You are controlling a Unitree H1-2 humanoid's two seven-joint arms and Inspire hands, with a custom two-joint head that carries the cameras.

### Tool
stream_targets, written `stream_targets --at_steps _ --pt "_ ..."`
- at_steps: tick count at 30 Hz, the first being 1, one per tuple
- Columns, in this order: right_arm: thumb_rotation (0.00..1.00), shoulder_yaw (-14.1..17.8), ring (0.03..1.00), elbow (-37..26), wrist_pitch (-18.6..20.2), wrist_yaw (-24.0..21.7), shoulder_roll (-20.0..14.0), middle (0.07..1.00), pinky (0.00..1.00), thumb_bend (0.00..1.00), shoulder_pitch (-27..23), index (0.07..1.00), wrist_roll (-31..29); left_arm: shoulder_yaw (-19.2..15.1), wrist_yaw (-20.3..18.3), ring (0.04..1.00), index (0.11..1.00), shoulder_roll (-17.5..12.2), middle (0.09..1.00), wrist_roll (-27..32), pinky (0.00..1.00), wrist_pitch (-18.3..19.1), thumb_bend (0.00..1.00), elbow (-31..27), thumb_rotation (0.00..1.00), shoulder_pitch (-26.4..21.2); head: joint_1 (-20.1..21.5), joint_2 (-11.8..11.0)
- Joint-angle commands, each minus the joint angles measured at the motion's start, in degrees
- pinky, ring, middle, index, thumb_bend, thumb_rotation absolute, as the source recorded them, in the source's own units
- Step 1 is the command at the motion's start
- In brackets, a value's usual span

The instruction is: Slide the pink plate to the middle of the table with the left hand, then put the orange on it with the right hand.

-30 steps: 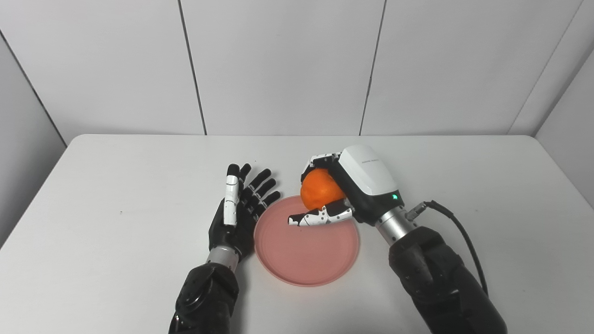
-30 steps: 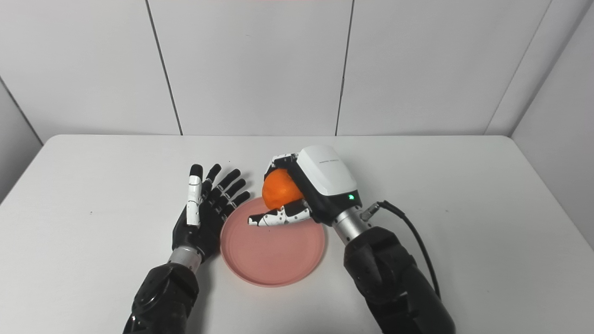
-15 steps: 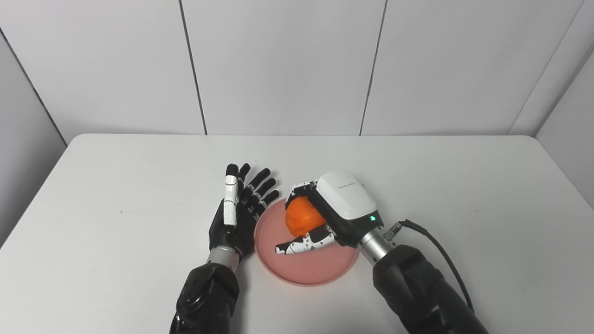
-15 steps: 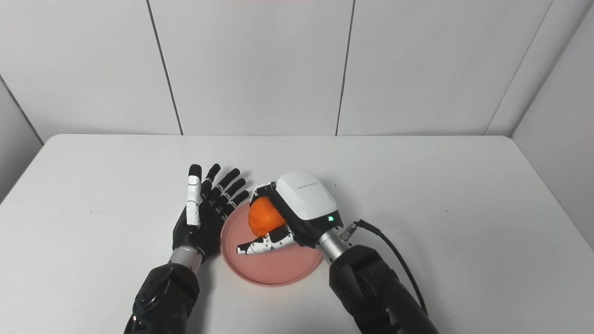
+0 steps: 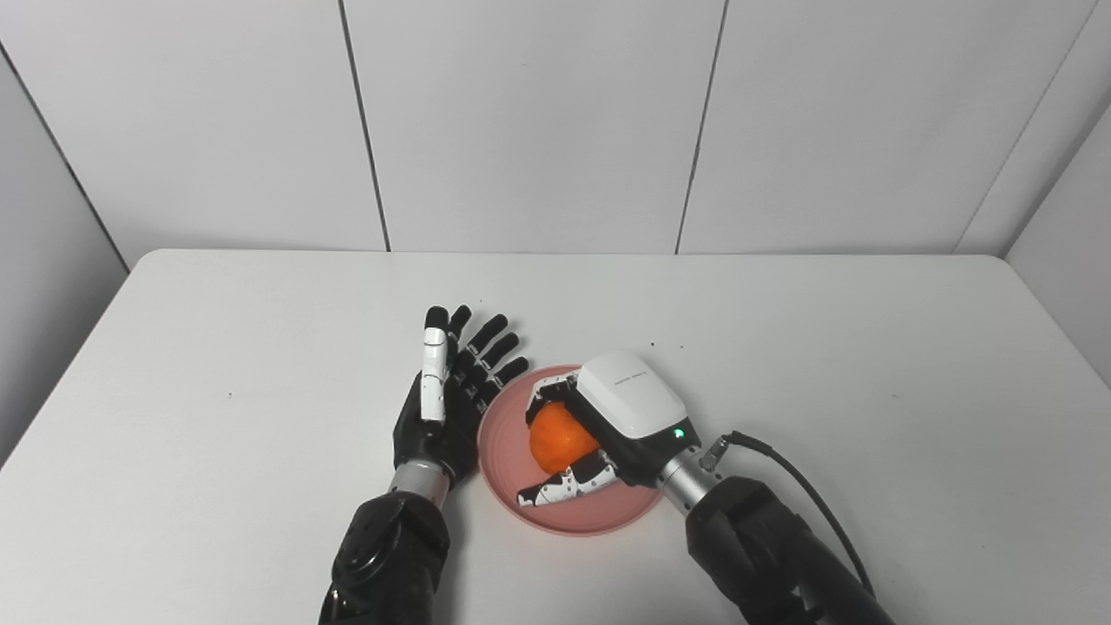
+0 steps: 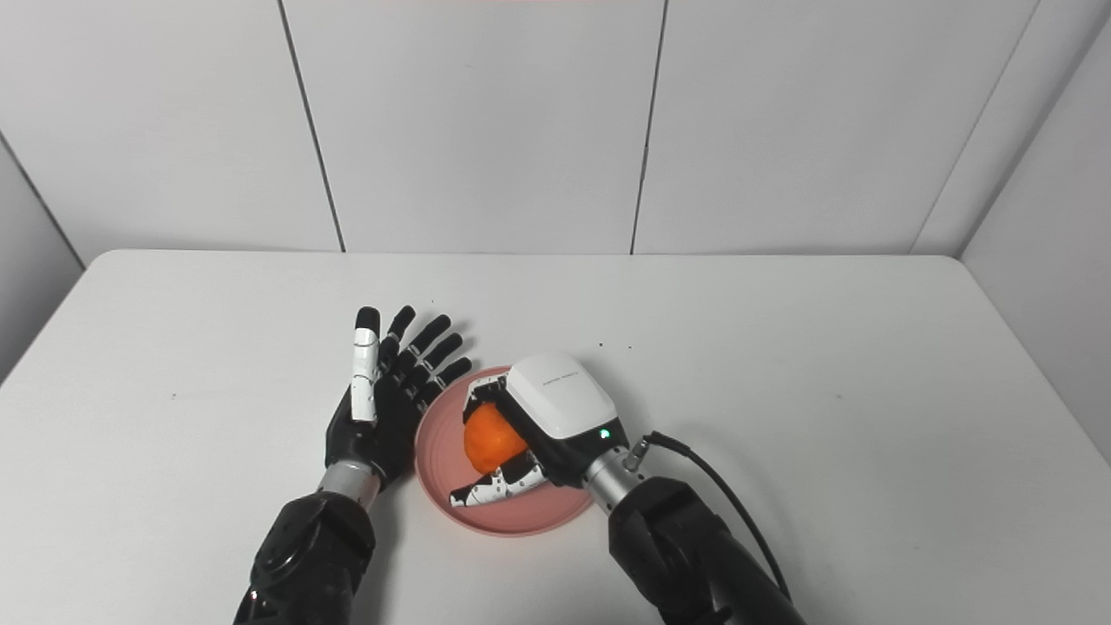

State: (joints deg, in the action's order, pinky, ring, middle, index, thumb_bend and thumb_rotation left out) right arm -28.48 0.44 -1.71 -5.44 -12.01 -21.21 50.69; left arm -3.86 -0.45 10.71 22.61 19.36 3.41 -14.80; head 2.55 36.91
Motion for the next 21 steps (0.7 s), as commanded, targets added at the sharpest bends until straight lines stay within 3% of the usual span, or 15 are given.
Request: stream_targets --at_steps 1,12,19,20,21 --pt "0.15 0.3 0.230 -0.4 -3.4 2.7 0.0 0.321 0.16 0.51 -1.8 0.477 0.3 0.0 2.3 0.851 0.965 2.6 0.860 -0.7 0.76 1.7 0.77 2.7 0.82 2.6 -0.1 0.0" --pt "0.15 1.2 0.266 0.5 -8.8 8.4 -0.4 0.334 0.22 0.51 -1.6 0.472 0.0 0.5 1.9 0.876 0.982 2.7 0.869 -0.8 0.80 1.5 0.77 2.7 0.84 2.9 -1.0 -0.1" --pt "0.18 1.9 0.444 0.0 -11.4 11.0 -1.3 0.512 0.38 0.51 -1.7 0.489 0.9 -0.1 2.1 0.887 0.977 2.8 0.875 -0.3 0.79 1.4 0.78 3.4 0.82 2.6 -1.0 -0.3" --pt "0.40 2.0 0.505 -0.1 -11.6 11.0 -1.4 0.566 0.44 0.63 -1.8 0.557 0.9 -0.2 2.1 0.872 0.972 2.8 0.871 -0.2 0.77 1.5 0.78 3.4 0.81 2.6 -1.0 -0.3" --pt "0.54 2.1 0.542 -0.2 -11.8 10.9 -1.4 0.600 0.48 0.70 -1.9 0.600 0.8 -0.3 2.1 0.862 0.969 2.9 0.868 0.0 0.75 1.5 0.78 3.3 0.81 2.5 -0.9 -0.4"
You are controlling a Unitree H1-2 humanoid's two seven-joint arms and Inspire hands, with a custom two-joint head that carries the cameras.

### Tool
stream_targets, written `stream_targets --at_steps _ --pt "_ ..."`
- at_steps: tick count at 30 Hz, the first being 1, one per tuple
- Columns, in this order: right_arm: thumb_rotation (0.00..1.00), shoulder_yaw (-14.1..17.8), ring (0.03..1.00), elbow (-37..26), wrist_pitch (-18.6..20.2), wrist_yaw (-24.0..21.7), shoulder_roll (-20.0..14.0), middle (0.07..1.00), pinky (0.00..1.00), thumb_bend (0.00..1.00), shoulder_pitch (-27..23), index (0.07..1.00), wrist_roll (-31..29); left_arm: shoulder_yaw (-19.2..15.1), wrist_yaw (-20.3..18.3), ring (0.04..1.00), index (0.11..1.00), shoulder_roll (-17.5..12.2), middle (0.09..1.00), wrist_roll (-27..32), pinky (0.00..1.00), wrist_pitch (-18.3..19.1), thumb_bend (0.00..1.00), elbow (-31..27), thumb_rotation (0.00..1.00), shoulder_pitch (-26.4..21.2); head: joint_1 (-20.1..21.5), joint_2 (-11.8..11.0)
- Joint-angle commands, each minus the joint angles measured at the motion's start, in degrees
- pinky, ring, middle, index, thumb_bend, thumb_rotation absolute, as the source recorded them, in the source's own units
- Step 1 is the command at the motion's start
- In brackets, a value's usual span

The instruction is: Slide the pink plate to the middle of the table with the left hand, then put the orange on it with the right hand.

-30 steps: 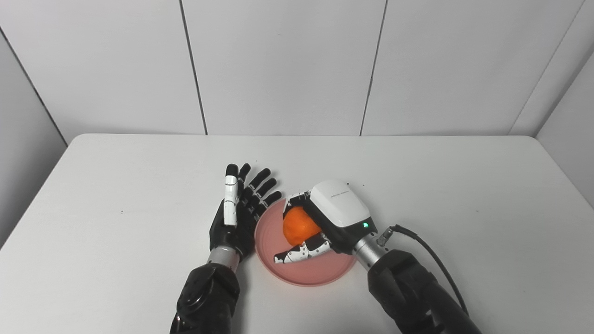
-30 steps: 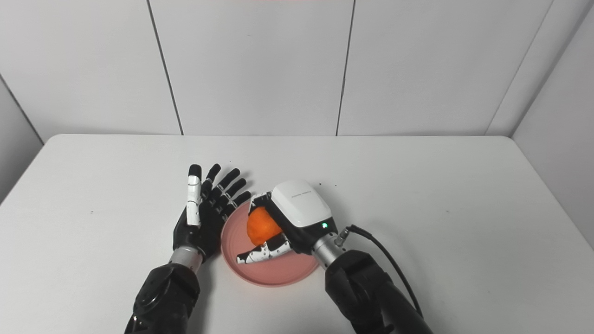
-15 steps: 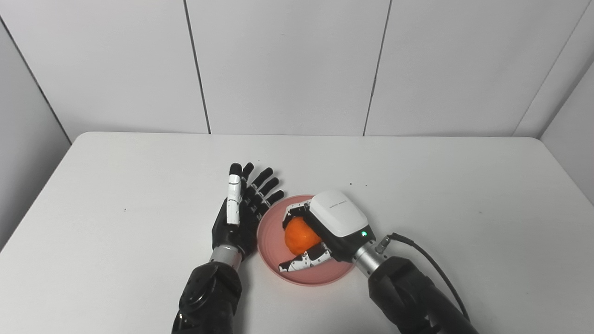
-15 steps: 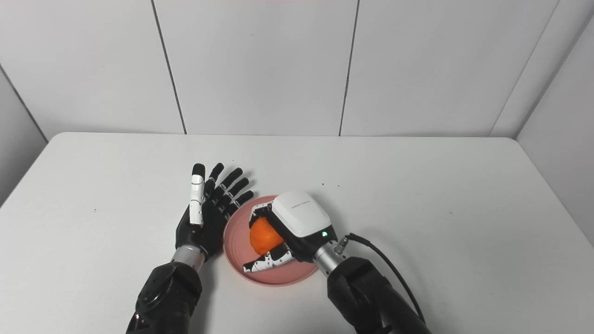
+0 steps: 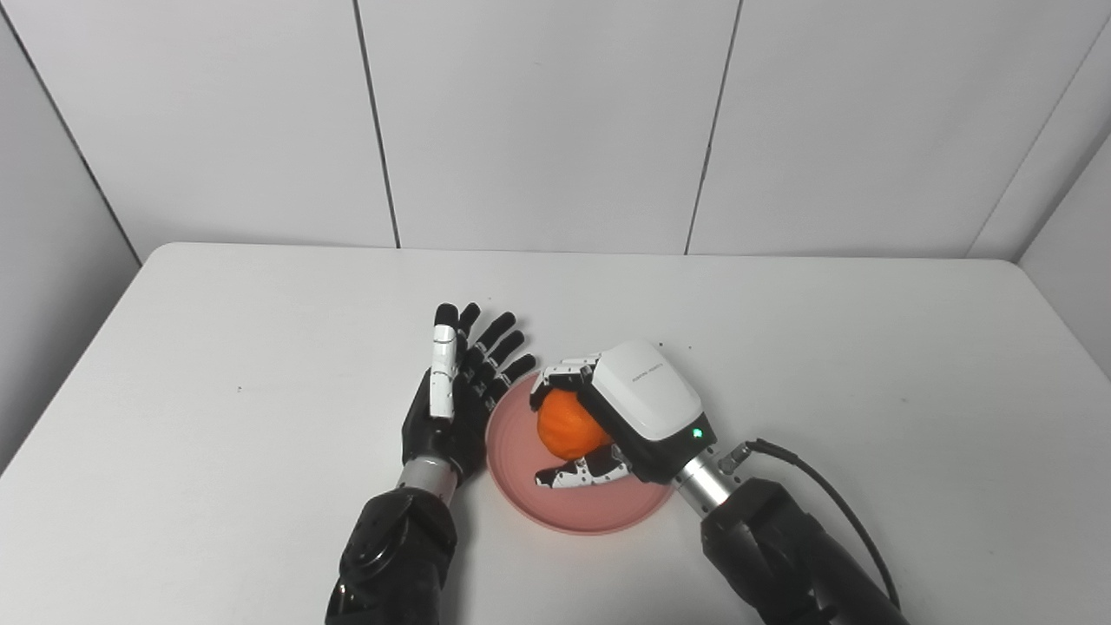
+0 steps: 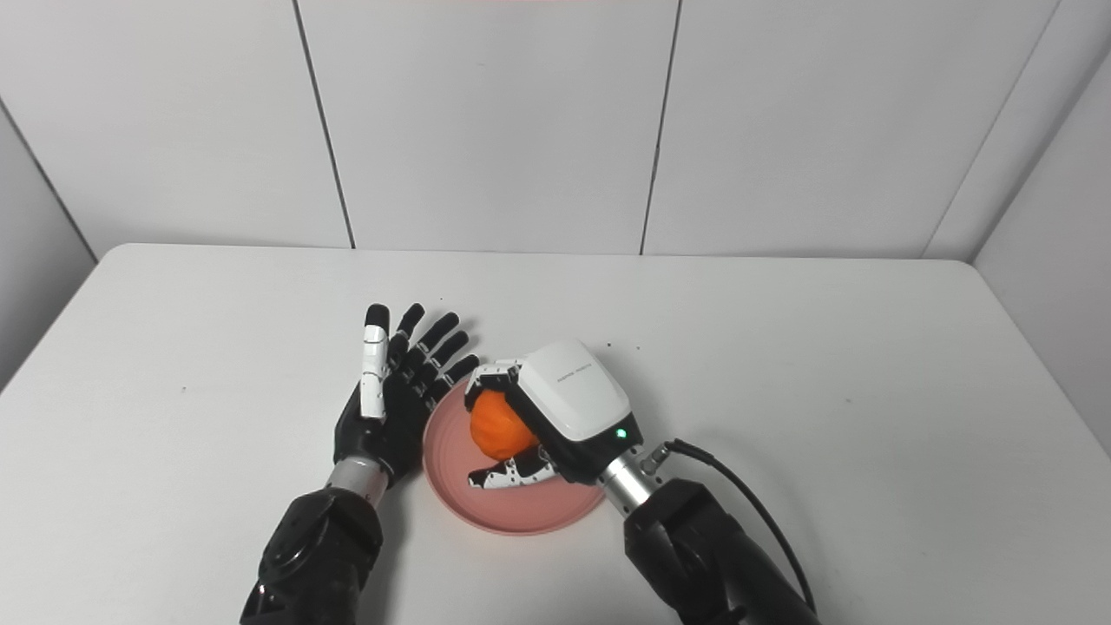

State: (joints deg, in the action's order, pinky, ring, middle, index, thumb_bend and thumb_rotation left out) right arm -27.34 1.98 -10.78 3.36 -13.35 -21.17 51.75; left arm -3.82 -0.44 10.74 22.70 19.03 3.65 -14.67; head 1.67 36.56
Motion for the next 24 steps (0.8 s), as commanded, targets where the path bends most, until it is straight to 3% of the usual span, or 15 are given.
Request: stream_targets --at_steps 1,2,6,19,24 --pt "0.63 1.0 0.583 -1.8 -2.9 2.2 -0.1 0.634 0.53 0.74 -1.9 0.634 -0.4 -0.4 2.1 0.853 0.967 2.9 0.861 0.0 0.75 1.9 0.78 3.0 0.80 2.4 0.1 -0.1" --pt "0.70 1.3 0.624 -1.8 -3.2 2.3 0.0 0.667 0.57 0.77 -1.9 0.662 -0.8 -0.5 2.1 0.846 0.966 2.9 0.855 0.2 0.75 2.1 0.78 2.8 0.80 2.4 0.3 -0.3" --pt "0.74 2.3 0.640 -1.9 -3.9 2.9 0.5 0.682 0.59 0.78 -1.8 0.663 -1.4 -0.5 2.0 0.861 0.970 2.7 0.860 0.3 0.76 1.9 0.78 2.4 0.81 2.4 0.3 -0.3" --pt "0.68 4.7 0.603 -1.6 -4.9 4.7 0.6 0.633 0.56 0.75 -2.0 0.619 -1.6 0.2 2.2 0.846 0.939 2.6 0.846 -0.2 0.80 0.3 0.76 3.0 0.80 2.6 -0.3 -0.4" --pt "0.68 6.4 0.633 -2.6 -4.7 5.9 1.3 0.662 0.58 0.75 -1.9 0.620 -2.3 0.6 2.0 0.857 0.946 2.5 0.866 -0.5 0.80 -1.0 0.77 3.2 0.81 2.9 -0.3 -0.1"
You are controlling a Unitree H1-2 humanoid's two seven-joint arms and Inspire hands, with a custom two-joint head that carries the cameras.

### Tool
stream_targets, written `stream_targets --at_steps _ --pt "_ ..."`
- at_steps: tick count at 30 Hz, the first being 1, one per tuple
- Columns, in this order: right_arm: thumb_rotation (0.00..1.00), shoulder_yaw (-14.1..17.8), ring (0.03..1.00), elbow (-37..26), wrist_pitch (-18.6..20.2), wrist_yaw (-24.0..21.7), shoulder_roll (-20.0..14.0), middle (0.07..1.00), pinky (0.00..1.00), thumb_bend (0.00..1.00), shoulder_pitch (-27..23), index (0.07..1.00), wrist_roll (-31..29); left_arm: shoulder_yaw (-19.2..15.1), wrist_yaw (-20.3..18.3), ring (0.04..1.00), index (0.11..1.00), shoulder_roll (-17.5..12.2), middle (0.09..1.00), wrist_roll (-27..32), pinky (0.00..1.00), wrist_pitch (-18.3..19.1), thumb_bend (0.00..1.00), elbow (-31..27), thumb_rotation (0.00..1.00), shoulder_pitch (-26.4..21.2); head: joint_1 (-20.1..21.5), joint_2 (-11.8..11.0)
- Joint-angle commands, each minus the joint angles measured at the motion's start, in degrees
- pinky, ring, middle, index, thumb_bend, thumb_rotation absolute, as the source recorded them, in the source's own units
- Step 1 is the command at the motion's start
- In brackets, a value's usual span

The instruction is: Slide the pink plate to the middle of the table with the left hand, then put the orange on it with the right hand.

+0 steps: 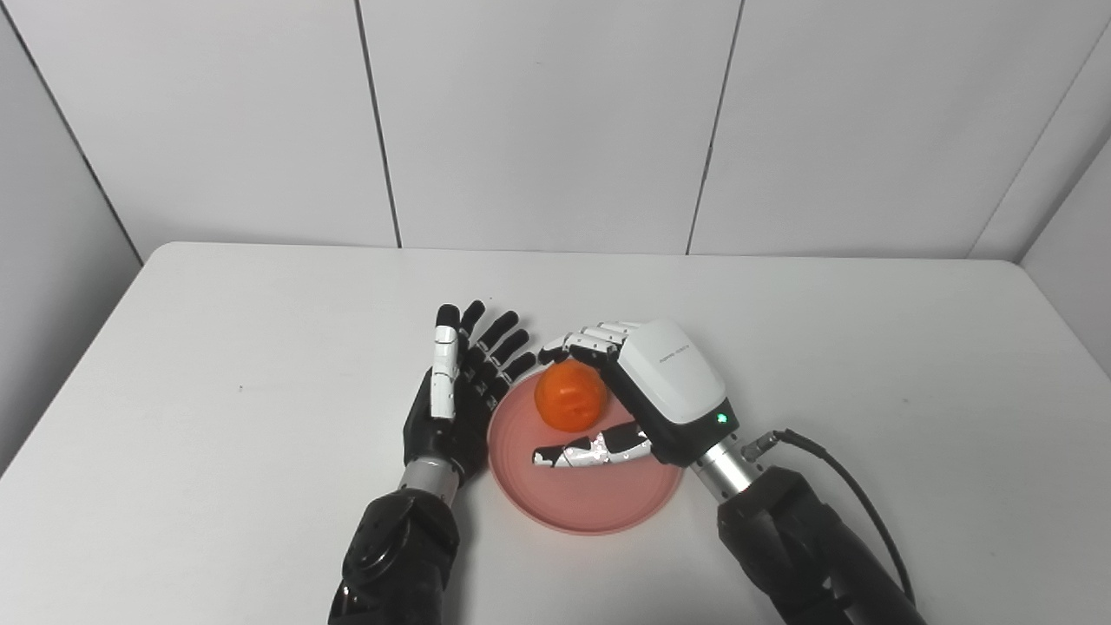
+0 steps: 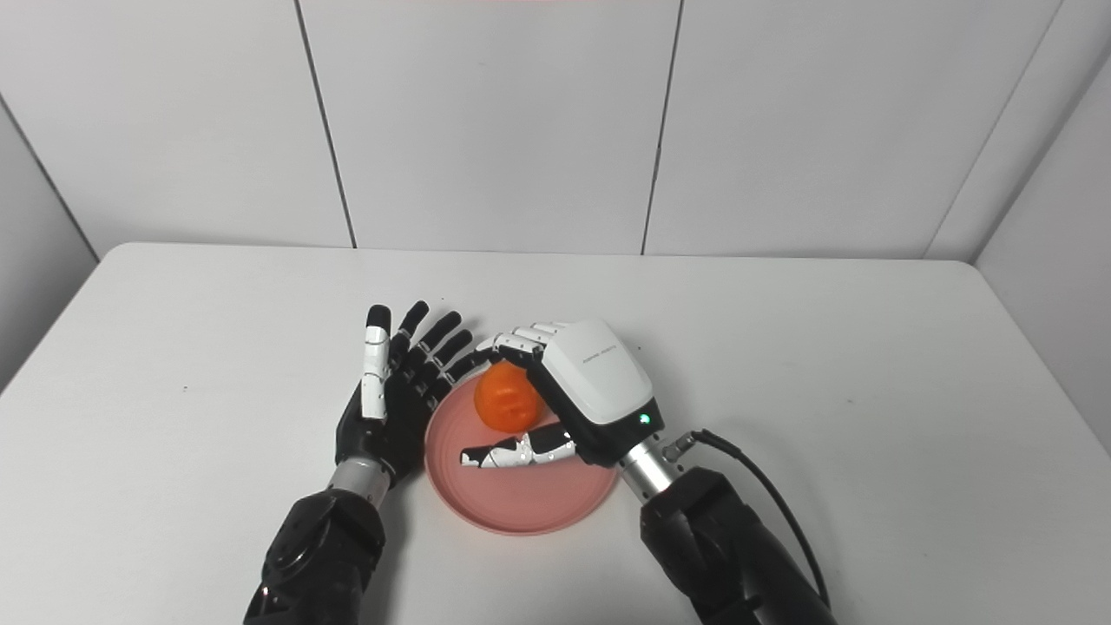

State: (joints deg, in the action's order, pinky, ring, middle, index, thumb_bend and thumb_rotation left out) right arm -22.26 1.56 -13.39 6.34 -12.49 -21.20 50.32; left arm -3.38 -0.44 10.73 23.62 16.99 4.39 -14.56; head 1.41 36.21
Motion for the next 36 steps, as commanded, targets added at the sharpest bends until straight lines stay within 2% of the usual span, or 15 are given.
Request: stream_targets --at_steps 1,2,5,8,9,13,15,18,22,25,28,31,36 --pt "0.68 1.6 0.646 -2.3 -2.1 3.3 0.5 0.670 0.60 0.74 -1.9 0.619 -0.7 0.3 2.0 0.853 0.946 2.5 0.865 -1.7 0.78 0.6 0.78 2.4 0.82 2.9 -0.1 0.2" --pt "0.68 2.8 0.651 -2.8 -1.0 3.9 0.9 0.672 0.61 0.74 -2.0 0.619 -1.2 0.5 2.2 0.852 0.946 2.6 0.865 -2.4 0.78 -1.1 0.78 2.3 0.82 3.0 -0.1 0.4" --pt "0.78 6.8 0.742 -3.3 1.5 4.0 2.7 0.739 0.69 0.73 -1.9 0.649 -5.2 0.5 2.5 0.821 0.931 2.9 0.820 -4.0 0.74 -5.6 0.79 2.2 0.81 3.0 -0.2 0.3" --pt "0.83 10.4 0.752 -1.7 1.0 5.3 4.3 0.760 0.69 0.73 -2.0 0.678 -9.3 0.8 2.7 0.818 0.917 2.5 0.820 -6.0 0.73 -10.2 0.79 2.8 0.81 2.4 -0.5 0.1" --pt "0.86 11.0 0.782 -1.3 0.8 5.8 4.6 0.774 0.76 0.72 -2.0 0.692 -9.4 0.8 2.8 0.812 0.900 2.3 0.805 -6.5 0.74 -11.4 0.79 3.0 0.81 2.2 -0.5 0.1" --pt "0.95 11.9 0.858 -0.1 0.4 8.5 4.7 0.809 0.89 0.72 -1.5 0.716 -7.7 1.2 2.9 0.811 0.868 0.7 0.799 -10.3 0.79 -17.3 0.80 5.5 0.82 0.9 -0.2 0.0" --pt "0.97 12.2 0.858 0.3 0.6 8.7 5.0 0.815 0.83 0.73 -1.0 0.735 -8.6 1.2 3.3 0.822 0.859 -0.1 0.815 -12.4 0.84 -20.2 0.82 6.7 0.82 0.3 -0.1 0.1" --pt "0.96 13.5 0.849 0.7 1.6 8.0 6.2 0.812 0.82 0.73 0.4 0.746 -12.4 2.0 4.7 0.840 0.866 -1.4 0.839 -17.7 0.88 -23.2 0.82 7.7 0.85 -0.1 -0.2 0.1" --pt "0.99 16.8 0.825 1.7 1.6 6.3 9.3 0.804 0.78 0.71 2.4 0.750 -23.9 3.7 7.1 0.887 0.893 -3.1 0.891 -25.5 0.93 -27.1 0.76 8.7 0.90 0.2 -0.2 0.3" --pt "1.00 19.3 0.805 2.4 2.4 4.8 11.6 0.802 0.74 0.67 3.5 0.759 -31.9 4.2 9.3 0.912 0.903 -3.5 0.912 -29.2 0.95 -29.3 0.75 9.7 0.91 0.3 -0.2 0.2" --pt "1.00 21.4 0.826 2.9 4.9 3.5 13.5 0.828 0.81 0.70 4.8 0.805 -38.3 4.3 11.3 0.949 0.914 -3.6 0.940 -31.7 0.96 -30.4 0.76 10.8 0.91 0.2 -0.1 0.2" --pt "1.00 22.7 0.850 2.7 7.0 2.5 15.1 0.842 0.89 0.72 5.7 0.827 -43.0 4.5 11.7 0.970 0.931 -4.1 0.958 -32.8 0.97 -30.0 0.78 11.1 0.92 0.1 -0.2 0.3" --pt "1.00 24.3 0.871 3.4 9.4 0.6 17.2 0.862 0.89 0.74 7.1 0.865 -50.6 5.1 11.5 0.980 0.950 -5.2 0.975 -34.2 0.95 -28.0 0.79 10.7 0.94 -0.2 -0.1 0.5"
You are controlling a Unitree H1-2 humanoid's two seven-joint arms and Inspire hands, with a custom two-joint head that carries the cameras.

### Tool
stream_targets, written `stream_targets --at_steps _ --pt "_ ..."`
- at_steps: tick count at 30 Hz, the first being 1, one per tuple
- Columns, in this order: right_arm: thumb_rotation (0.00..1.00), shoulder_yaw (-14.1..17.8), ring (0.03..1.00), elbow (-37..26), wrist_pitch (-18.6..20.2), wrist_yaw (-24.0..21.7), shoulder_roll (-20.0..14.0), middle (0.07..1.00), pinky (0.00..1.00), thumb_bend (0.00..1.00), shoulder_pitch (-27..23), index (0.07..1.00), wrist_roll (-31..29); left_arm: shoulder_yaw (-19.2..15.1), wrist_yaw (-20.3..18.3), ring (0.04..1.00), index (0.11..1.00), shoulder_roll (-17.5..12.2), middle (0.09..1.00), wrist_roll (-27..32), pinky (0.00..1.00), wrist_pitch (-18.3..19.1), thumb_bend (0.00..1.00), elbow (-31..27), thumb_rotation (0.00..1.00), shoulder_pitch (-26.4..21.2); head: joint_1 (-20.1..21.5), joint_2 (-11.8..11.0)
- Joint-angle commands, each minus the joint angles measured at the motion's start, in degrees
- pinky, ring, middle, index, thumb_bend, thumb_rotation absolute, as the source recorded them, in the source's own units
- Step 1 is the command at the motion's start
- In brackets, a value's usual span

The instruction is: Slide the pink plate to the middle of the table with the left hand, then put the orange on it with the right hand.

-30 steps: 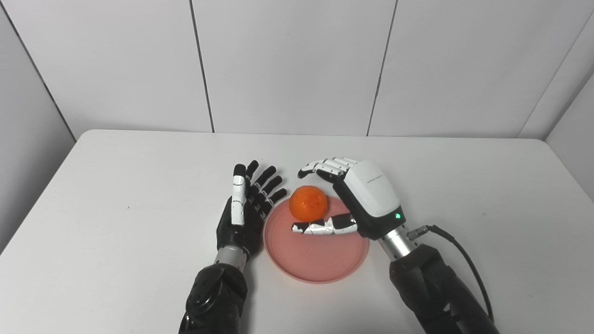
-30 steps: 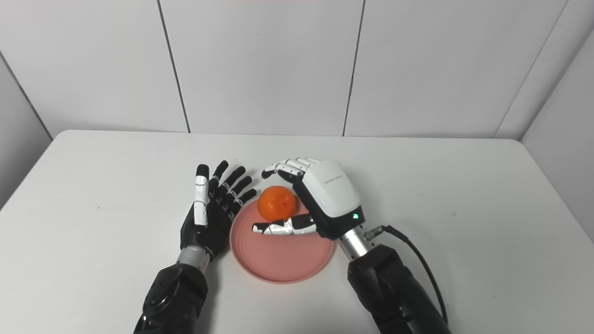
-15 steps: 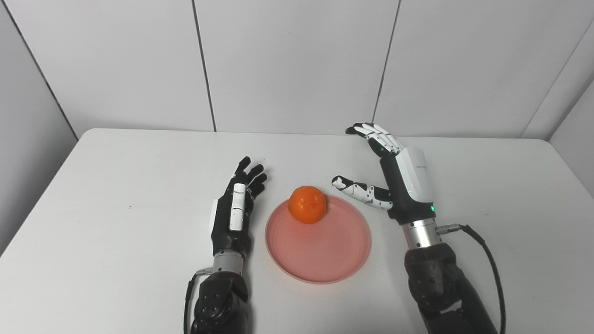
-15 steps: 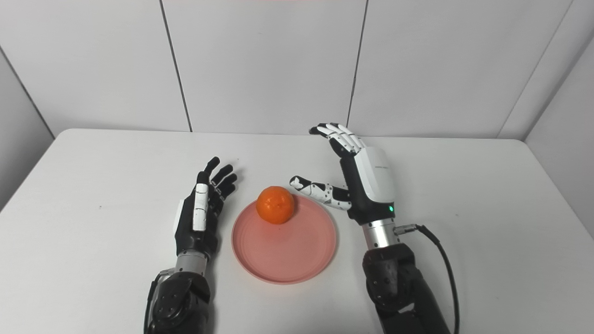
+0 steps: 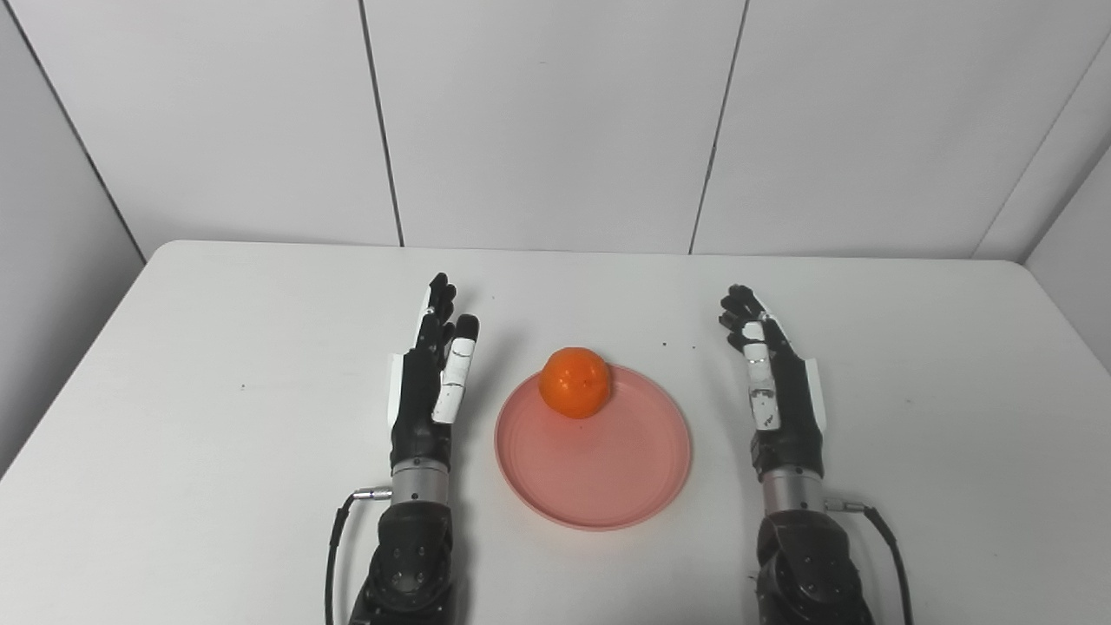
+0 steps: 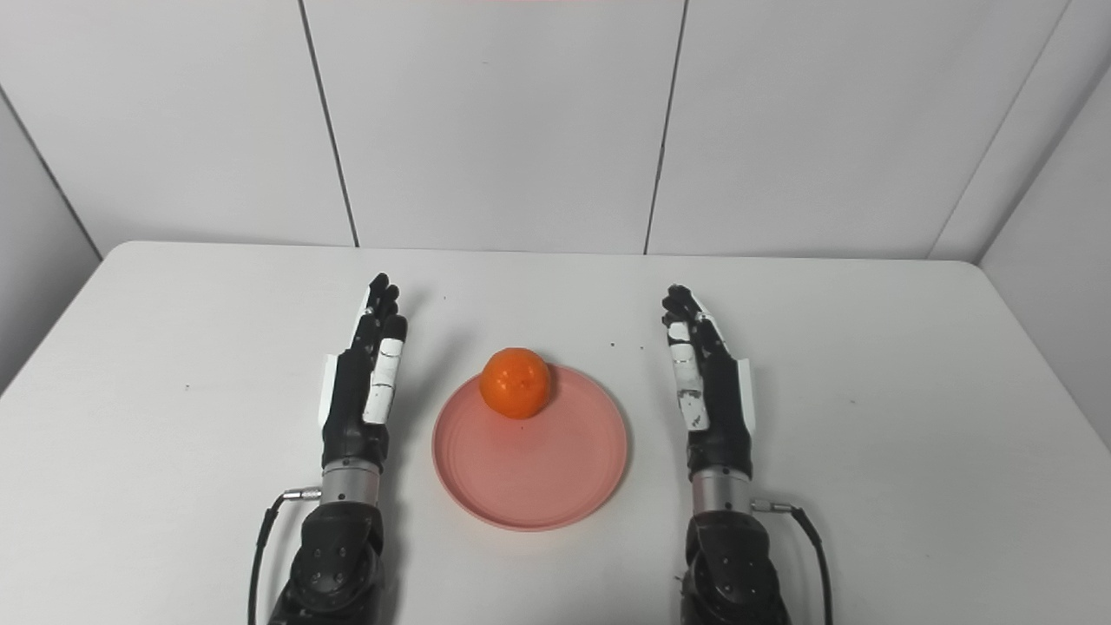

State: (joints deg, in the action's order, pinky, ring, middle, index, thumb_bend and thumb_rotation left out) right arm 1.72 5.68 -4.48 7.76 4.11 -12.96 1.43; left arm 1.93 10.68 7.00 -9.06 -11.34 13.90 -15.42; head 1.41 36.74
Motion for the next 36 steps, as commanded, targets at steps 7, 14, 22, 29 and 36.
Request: stream_targets --at_steps 7,14,22,29,36 --pt "1.00 -0.2 0.872 1.1 1.0 -1.0 0.7 0.880 0.89 0.77 0.3 0.888 -2.1 -0.1 0.6 0.980 0.950 -0.8 0.975 -2.0 0.96 5.2 0.80 -1.3 0.94 1.5 0.0 0.4" --pt "1.00 -0.9 0.894 2.0 2.8 -1.0 0.2 0.899 0.92 0.76 1.0 0.903 -1.4 0.0 -2.4 0.994 0.978 -0.2 0.985 1.3 1.00 11.1 0.76 -3.6 0.99 1.9 0.3 0.8" --pt "1.00 -1.5 0.912 3.1 3.0 -1.2 0.2 0.922 0.95 0.77 1.2 0.909 -0.9 0.1 -2.9 0.972 0.966 0.2 0.962 3.4 0.98 12.0 0.72 -4.0 1.00 2.2 0.4 0.7" --pt "1.00 -1.6 0.918 3.1 3.6 -1.4 -0.1 0.931 0.95 0.79 1.1 0.914 -0.9 0.2 -3.3 0.969 0.964 0.3 0.962 4.1 0.98 13.1 0.69 -4.4 1.00 2.6 0.3 0.7" --pt "1.00 -1.7 0.920 3.3 3.7 -1.3 0.1 0.933 0.95 0.79 1.1 0.917 -1.1 0.3 -3.9 0.975 0.974 0.1 0.966 5.2 0.99 15.4 0.69 -5.0 1.00 3.0 0.5 0.4"
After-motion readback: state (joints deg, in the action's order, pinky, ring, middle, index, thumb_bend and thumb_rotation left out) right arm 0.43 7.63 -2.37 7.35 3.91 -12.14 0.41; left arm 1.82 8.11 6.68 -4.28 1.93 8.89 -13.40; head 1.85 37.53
